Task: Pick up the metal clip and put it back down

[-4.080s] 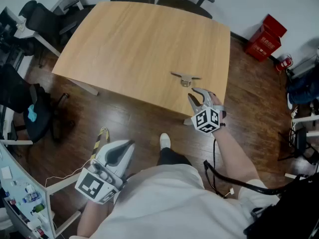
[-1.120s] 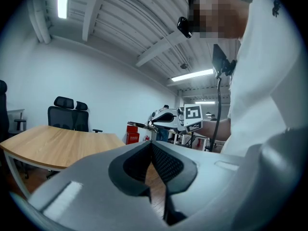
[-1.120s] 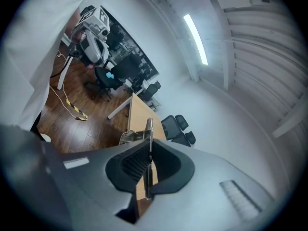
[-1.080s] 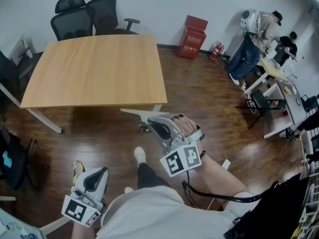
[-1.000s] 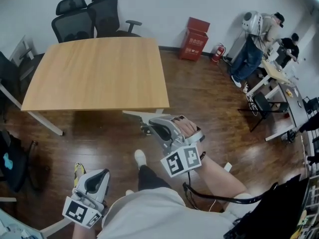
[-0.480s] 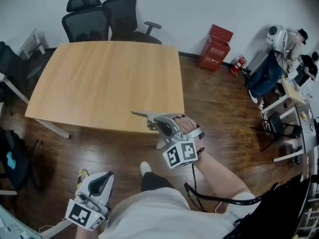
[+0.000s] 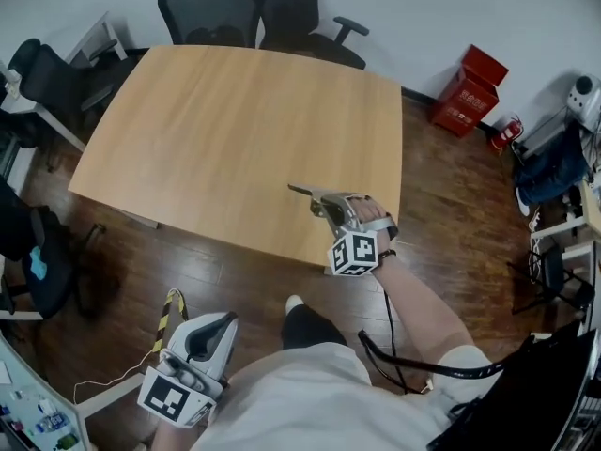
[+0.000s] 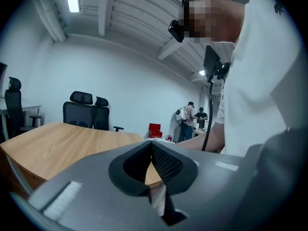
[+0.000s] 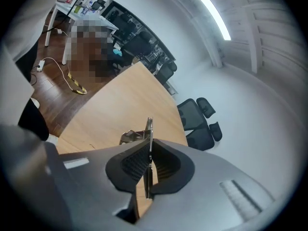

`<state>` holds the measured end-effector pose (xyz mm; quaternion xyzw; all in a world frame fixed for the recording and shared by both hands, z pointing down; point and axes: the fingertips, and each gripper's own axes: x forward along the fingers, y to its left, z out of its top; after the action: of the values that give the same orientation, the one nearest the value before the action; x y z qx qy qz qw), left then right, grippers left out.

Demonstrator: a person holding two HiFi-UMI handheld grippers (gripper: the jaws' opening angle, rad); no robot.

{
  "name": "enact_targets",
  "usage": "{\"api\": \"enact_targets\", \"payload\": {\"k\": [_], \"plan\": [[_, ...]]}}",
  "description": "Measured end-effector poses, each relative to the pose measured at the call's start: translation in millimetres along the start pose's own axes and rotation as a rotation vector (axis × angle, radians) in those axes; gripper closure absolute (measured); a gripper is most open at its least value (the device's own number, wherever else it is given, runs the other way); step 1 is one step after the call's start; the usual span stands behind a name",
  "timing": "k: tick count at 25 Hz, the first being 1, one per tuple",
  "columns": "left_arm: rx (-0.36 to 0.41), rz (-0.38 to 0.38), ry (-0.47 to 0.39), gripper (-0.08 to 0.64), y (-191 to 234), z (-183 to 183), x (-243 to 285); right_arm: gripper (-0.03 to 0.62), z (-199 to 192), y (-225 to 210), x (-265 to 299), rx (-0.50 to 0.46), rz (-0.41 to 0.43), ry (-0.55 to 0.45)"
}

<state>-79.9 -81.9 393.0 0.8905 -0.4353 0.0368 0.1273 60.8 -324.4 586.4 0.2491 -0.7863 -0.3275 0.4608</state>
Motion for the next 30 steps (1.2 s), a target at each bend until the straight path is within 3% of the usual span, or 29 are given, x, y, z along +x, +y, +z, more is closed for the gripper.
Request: {"api": "enact_targets", "payload": {"k": [6, 14, 20, 24, 30], "plan": [[-0.027, 0.068, 0.034, 0.56, 20.3, -19.2, 8.0, 0.586, -22.6, 23.2, 52.8, -0.004, 0.026, 0.031], [-0.076, 0.095, 0.043, 0.56, 26.0, -28.6, 9.7, 0.586, -28.1, 47.5, 70.3, -0.026, 0.055, 0.035], [-0.099, 0.102, 0.049, 0.56, 30.8, -28.7, 1.0, 0.569, -25.1, 57.4, 74.5, -0.037, 0.073, 0.034], [-0.09, 0.103, 0.054, 0.56, 31.3, -29.8, -3.2, 0.482, -22.5, 55.7, 74.1, -0.026, 0.084, 0.025], [-0.063, 0.085, 0.044, 0.56, 18.3, -19.8, -22.5, 0.472, 2.7, 37.8, 32.0, 0.014, 0.033, 0.003]]}}
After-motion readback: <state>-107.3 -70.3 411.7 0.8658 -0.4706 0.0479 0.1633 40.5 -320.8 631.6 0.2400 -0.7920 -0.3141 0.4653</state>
